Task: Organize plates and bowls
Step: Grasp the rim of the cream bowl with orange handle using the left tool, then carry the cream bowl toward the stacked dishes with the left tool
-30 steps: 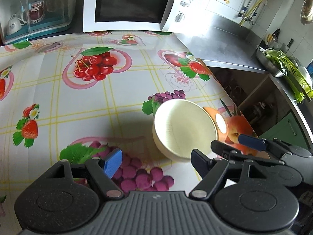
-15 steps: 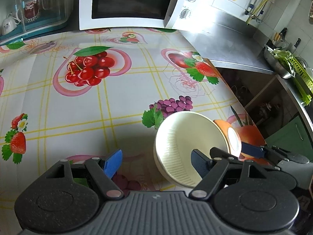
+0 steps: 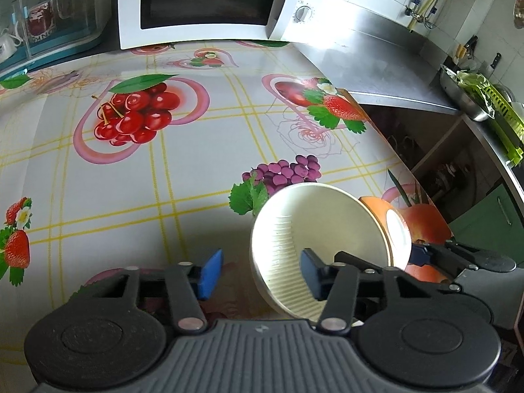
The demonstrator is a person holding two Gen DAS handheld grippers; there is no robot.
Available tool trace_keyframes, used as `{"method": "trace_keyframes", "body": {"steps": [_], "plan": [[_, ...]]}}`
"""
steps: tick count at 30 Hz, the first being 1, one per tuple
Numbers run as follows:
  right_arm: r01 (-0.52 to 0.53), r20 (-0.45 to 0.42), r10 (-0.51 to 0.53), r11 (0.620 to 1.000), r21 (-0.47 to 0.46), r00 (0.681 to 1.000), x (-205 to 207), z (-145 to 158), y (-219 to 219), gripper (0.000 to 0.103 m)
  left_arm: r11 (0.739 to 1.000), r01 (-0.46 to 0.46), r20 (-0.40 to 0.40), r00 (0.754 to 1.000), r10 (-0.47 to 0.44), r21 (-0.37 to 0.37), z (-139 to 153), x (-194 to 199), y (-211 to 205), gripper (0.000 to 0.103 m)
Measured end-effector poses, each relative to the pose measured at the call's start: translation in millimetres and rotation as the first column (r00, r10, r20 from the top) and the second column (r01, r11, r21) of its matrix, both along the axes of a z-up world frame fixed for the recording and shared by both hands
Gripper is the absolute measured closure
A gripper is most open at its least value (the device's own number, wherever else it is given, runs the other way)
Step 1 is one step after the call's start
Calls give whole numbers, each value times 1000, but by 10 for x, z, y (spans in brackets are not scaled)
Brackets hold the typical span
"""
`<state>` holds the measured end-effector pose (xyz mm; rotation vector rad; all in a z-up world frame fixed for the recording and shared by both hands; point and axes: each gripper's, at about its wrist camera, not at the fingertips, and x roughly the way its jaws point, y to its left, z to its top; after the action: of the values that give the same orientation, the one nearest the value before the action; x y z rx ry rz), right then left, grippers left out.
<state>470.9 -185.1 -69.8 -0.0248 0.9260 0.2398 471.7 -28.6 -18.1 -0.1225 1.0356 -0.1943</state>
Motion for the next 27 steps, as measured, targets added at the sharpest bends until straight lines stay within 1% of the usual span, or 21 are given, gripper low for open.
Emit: {"method": "trace_keyframes", "body": {"steps": [2, 3, 5, 6, 8, 10, 17, 21, 27], "plan": [[-5, -3, 5, 1000, -1, 1000, 3, -5, 3, 47, 1000, 7, 0, 1000, -7, 1, -10, -1, -6, 64], [-7, -2, 7, 1000, -5, 1000, -1, -5, 7, 47, 1000, 11, -1, 1000, -11, 0, -15, 0, -7, 67], [-12, 2, 12, 1000, -14, 1000, -10, -3, 16, 47, 1000, 17, -4, 1000, -17, -5, -32, 3, -10, 77], [-14, 5, 14, 1000, -16, 1000, -16, -1, 19, 47, 1000, 20, -4, 1000, -20, -7, -37, 2, -11, 79], [-12, 5, 13, 1000, -17, 1000, -27, 2, 16, 46, 1000, 26, 0, 1000, -26, 3, -44, 1, -21, 82], [-16, 8, 16, 1000, -18, 1000, -45, 9, 18, 46, 1000, 28, 3, 1000, -28, 10, -46, -6, -23, 84], [-32, 30, 33, 999, -35, 999, -192, 104, 44, 46, 1000, 24, 8, 1000, -24, 11, 9, -102, -10, 84], [-33, 43, 34, 999, -29, 998, -327, 203, 48, 46, 1000, 21, 23, 999, -22, 8, 118, -229, 12, 84], [-53, 74, 54, 998, -25, 996, -613, 412, 112, 46, 1000, 5, 58, 998, -5, 2, 364, -552, 68, 84]]}}
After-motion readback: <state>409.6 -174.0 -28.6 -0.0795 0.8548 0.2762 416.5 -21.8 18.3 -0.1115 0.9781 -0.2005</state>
